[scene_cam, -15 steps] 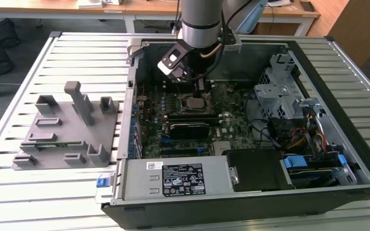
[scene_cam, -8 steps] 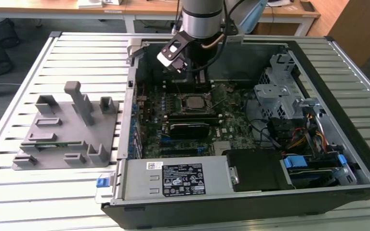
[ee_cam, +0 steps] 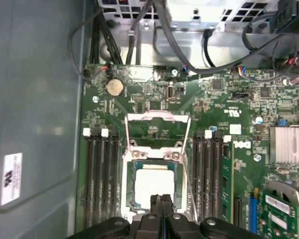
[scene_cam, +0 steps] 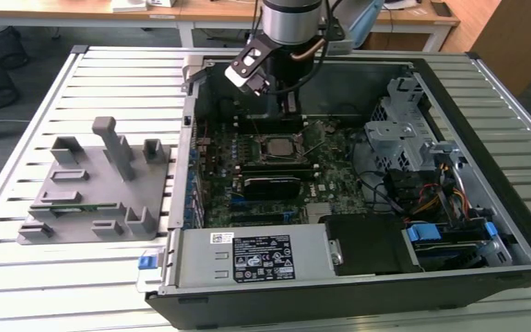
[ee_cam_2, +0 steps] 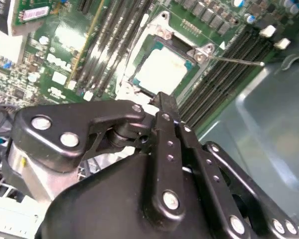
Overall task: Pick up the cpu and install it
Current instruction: 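Close the cpu cover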
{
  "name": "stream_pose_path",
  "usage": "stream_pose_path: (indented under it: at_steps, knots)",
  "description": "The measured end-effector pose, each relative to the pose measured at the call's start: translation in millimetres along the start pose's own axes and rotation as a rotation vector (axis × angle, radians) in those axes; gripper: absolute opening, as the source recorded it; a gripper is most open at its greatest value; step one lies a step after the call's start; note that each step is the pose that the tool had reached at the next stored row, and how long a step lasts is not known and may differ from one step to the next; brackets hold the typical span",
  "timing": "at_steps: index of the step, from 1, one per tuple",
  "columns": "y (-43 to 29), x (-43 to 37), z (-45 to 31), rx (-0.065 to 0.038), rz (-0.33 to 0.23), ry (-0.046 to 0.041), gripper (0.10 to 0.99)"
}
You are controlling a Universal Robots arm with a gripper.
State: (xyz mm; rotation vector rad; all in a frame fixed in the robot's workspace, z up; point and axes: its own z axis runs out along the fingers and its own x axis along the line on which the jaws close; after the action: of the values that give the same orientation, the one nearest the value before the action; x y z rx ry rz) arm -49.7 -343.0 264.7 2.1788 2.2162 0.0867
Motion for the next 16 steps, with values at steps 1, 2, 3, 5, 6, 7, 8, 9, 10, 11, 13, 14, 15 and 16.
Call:
stream_pose_path:
  at_steps: [1, 2, 3, 5, 6, 7, 8, 9, 10, 11, 13, 14, 15, 16]
  knots:
    - [-0.1, -1.4, 0.0, 0.000, 0.001, -0.0001, 0.114]
    - [-0.1, -2.5, 0.0, 0.000, 0.001, 0.0000, 0.114]
    - [-0.1, -3.3, -0.1, 0.000, 0.001, 0.0000, 0.114]
    - [0.1, -4.2, 0.0, 0.000, 0.002, -0.0001, 0.114]
    - [2.4, -4.3, 0.4, 0.000, 0.002, 0.0000, 0.114]
    - [6.9, -4.4, 0.7, 0.001, 0.002, -0.0001, 0.114]
    - [11.3, -4.5, 1.0, 0.001, 0.002, -0.0003, 0.114]
    - [16.2, -4.6, 1.4, 0.001, 0.002, -0.0001, 0.114]
    - [20.2, -4.7, 1.7, 0.002, 0.002, 0.0000, 0.114]
    - [22.9, -4.7, 1.8, 0.002, 0.001, -0.0001, 0.114]
    - [26.1, -4.8, 2.0, 0.002, 0.000, 0.0001, 0.114]
    - [28.0, -4.8, 2.1, 0.002, -0.001, 0.0000, 0.114]
    - [30.1, -4.9, 2.2, 0.002, -0.002, 0.0001, 0.114]
    - [31.7, -4.9, 2.4, 0.003, -0.002, 0.0002, 0.114]
